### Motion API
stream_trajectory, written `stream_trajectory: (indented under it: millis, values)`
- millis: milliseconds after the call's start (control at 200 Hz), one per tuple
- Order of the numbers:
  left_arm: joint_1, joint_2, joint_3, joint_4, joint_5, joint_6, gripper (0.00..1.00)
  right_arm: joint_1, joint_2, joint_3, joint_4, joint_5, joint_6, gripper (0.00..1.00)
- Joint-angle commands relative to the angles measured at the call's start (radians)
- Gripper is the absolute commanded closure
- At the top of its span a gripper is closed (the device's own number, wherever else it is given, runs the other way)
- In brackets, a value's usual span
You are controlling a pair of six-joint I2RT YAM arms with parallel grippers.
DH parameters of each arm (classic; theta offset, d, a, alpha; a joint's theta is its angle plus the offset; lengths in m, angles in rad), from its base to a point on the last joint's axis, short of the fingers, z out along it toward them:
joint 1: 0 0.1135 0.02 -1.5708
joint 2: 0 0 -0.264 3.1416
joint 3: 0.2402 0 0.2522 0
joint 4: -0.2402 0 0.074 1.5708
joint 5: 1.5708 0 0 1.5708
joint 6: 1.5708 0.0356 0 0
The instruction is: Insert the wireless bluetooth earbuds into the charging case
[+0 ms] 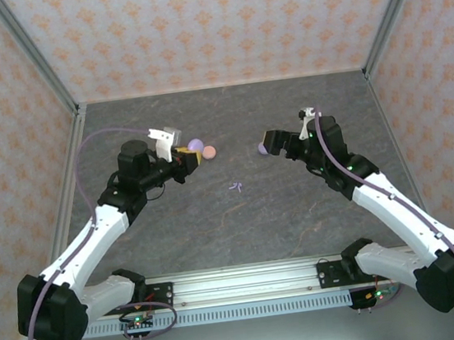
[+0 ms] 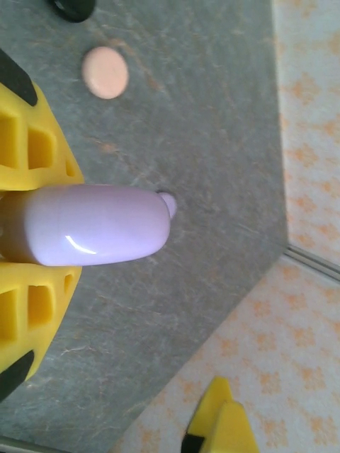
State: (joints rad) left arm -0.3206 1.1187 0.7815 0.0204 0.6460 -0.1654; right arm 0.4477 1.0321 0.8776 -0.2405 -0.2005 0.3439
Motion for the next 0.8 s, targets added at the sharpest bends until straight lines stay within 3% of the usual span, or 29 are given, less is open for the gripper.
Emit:
stream_trajectory:
  millis: [0,520,796]
  values:
    - [0.024,0.029,-0.027,-0.096,-0.012,-0.034,1.00,-0.004,0.003,-0.011,0.005,0.046,0.026,0.01]
    - [0.081,0.416,0.023,-0.103,0.056,-0.139,1.00,-0.004,0.035,-0.010,-0.023,0.045,0.024,0.01]
    - [0.086,0.519,0.027,-0.090,-0.002,-0.185,0.87,-0.003,0.025,-0.014,-0.051,0.068,0.008,0.01]
